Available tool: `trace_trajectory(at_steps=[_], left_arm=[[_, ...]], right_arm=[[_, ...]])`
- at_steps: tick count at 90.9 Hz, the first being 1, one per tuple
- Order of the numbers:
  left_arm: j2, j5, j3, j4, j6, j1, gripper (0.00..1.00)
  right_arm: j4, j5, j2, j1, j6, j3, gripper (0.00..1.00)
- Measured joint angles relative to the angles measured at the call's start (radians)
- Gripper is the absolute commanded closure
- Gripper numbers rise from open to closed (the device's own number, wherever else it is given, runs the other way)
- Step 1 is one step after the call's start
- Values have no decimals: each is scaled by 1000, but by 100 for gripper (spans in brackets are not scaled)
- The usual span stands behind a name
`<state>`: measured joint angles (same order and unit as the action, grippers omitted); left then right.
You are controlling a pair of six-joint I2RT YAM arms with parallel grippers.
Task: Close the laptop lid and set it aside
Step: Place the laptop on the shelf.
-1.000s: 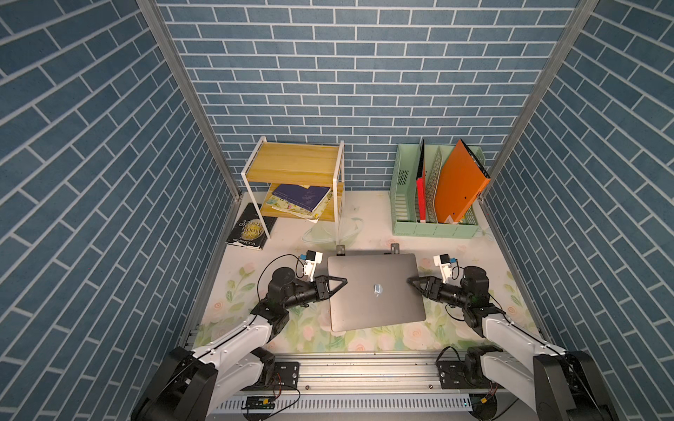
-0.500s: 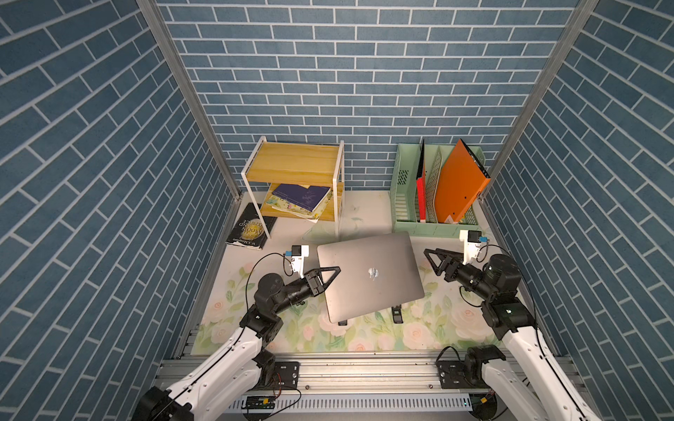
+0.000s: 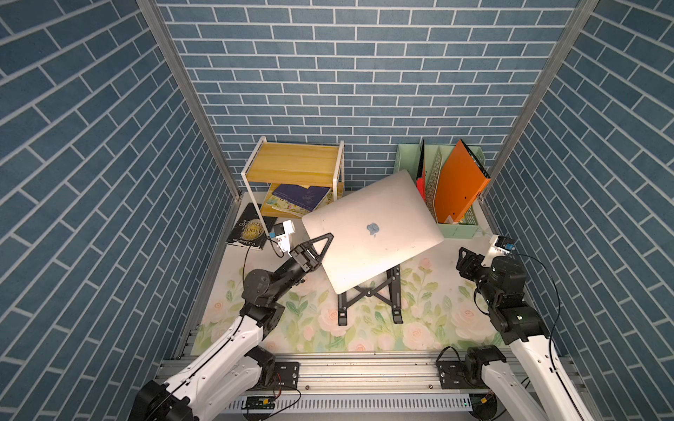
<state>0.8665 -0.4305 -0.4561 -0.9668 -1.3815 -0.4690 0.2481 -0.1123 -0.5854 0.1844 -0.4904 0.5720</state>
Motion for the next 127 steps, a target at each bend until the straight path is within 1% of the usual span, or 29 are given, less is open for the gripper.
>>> trace_trajectory(at_steps=[9, 20, 36, 49, 67, 78, 90, 108, 127], left_arm=[[29, 81, -57, -41, -18, 0, 100], [61, 204, -114, -66, -25, -1, 100], [92, 439, -156, -71, -17, 0, 100], [150, 616, -204, -67, 2, 7, 100], [226, 772, -299, -26, 33, 37, 100], [264, 831, -331, -25, 35, 62, 100], [312, 862, -349, -25, 32, 89, 100], [379, 863, -352, -20, 11, 123, 100], [418, 852, -352, -6, -3, 153, 100]], right_arm=[[-25, 34, -2, 0, 3, -19, 37], [-65, 68, -59, 1, 19, -18, 37], [-103, 111, -147, 1, 33, -15, 37], [-120, 137, -192, 1, 52, 2, 37], [-135, 162, -220, 1, 54, 14, 37], [-137, 170, -226, 1, 55, 18, 37], [-137, 172, -226, 1, 54, 18, 37], [-137, 172, -224, 1, 54, 18, 37], [-140, 171, -225, 1, 54, 18, 38]])
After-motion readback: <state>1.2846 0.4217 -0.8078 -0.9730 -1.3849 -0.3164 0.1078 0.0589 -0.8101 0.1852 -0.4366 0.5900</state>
